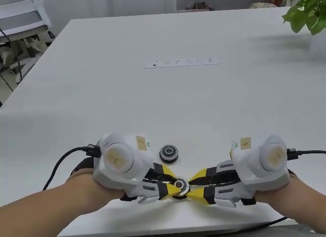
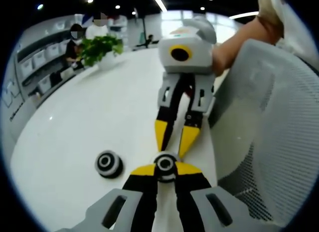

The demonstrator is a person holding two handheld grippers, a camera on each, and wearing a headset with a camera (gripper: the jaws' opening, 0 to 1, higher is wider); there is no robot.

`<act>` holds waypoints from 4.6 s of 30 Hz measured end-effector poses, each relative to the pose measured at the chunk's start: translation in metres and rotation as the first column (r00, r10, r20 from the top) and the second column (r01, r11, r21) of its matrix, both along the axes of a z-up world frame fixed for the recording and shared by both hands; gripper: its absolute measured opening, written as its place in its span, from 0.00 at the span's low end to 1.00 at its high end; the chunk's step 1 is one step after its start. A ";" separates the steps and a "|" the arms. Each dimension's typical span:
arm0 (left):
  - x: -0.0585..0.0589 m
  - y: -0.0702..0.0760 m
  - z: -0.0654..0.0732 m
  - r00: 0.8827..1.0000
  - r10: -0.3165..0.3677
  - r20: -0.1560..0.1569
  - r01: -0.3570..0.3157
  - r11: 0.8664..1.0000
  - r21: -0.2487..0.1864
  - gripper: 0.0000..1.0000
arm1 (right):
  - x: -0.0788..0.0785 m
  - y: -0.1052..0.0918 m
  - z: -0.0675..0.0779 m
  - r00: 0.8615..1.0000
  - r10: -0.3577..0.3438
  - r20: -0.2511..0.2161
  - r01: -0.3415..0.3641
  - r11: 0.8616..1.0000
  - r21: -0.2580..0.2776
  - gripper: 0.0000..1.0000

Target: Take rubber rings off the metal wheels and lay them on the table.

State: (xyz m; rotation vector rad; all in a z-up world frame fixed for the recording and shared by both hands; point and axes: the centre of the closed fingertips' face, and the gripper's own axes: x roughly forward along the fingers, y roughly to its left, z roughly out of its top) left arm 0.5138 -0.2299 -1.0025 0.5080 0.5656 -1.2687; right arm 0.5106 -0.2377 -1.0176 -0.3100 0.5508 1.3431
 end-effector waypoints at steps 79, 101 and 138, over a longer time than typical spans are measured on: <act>0.004 -0.002 0.000 0.999 0.041 0.011 -0.041 0.999 0.000 0.12 | 0.008 0.000 0.015 0.965 -0.161 -0.209 0.187 0.976 0.113 0.00; 0.003 -0.002 0.000 0.999 0.032 0.005 -0.032 0.999 0.001 0.12 | -0.007 0.017 0.027 0.974 -0.063 -0.219 0.102 0.980 0.171 0.00; -0.005 0.006 0.025 1.000 -0.001 -0.023 0.000 0.998 -0.060 0.22 | 0.009 0.005 0.029 0.972 -0.115 -0.206 0.151 0.974 0.168 0.00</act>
